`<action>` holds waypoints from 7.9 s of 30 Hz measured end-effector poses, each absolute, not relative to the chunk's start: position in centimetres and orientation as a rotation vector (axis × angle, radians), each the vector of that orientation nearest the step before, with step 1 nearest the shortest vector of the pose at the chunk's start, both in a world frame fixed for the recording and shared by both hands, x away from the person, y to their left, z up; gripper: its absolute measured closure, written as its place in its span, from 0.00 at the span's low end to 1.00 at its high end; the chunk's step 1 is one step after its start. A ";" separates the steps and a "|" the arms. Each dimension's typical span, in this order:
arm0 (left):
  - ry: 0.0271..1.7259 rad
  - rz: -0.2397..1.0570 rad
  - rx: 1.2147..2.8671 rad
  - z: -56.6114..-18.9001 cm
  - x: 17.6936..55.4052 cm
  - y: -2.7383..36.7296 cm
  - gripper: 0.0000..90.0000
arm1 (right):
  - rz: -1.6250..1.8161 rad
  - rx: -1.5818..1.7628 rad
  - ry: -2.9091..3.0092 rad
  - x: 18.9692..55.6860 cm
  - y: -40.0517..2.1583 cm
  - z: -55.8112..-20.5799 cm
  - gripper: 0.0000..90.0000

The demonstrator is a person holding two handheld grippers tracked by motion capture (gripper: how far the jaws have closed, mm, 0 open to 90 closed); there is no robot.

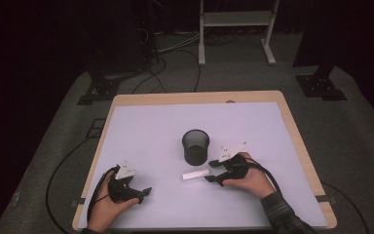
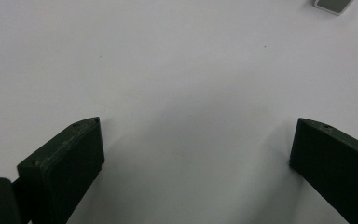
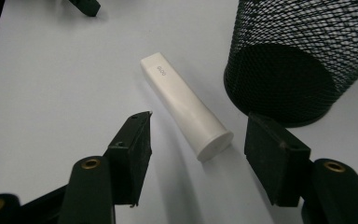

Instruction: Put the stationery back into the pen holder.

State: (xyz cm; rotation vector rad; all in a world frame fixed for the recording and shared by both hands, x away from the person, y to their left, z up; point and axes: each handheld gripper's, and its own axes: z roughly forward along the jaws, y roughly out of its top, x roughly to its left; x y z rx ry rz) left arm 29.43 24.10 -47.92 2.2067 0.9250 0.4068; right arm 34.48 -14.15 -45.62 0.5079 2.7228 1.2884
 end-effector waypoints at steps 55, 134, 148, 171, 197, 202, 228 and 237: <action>0.926 0.402 2.204 -47.9 29.5 24.1 0.02 | 1.262 0.499 2.750 32.8 -13.4 -47.1 0.71; 0.930 0.396 2.203 -47.9 29.5 24.1 0.02 | 1.511 0.641 2.470 34.8 -18.0 -31.9 0.72; 0.927 0.401 2.199 -48.0 29.5 24.1 0.02 | 1.456 0.691 2.480 36.8 -17.2 -32.5 0.72; 0.928 0.402 2.198 -48.0 29.5 24.1 0.02 | 1.349 0.736 2.564 39.8 -14.8 -34.9 0.72; 0.925 0.402 2.202 -48.0 29.5 24.2 0.02 | 1.261 0.746 2.626 41.1 -12.6 -36.8 0.71; 0.925 0.402 2.201 -48.0 29.5 24.2 0.02 | 1.250 0.745 2.635 41.3 -12.2 -37.2 0.71; 0.927 0.401 2.200 -48.0 29.5 24.1 0.02 | 1.206 0.746 2.674 42.0 -10.5 -38.3 0.71; 0.926 0.401 2.200 -48.0 29.5 24.2 0.02 | 1.201 0.740 2.681 42.0 -10.2 -38.6 0.71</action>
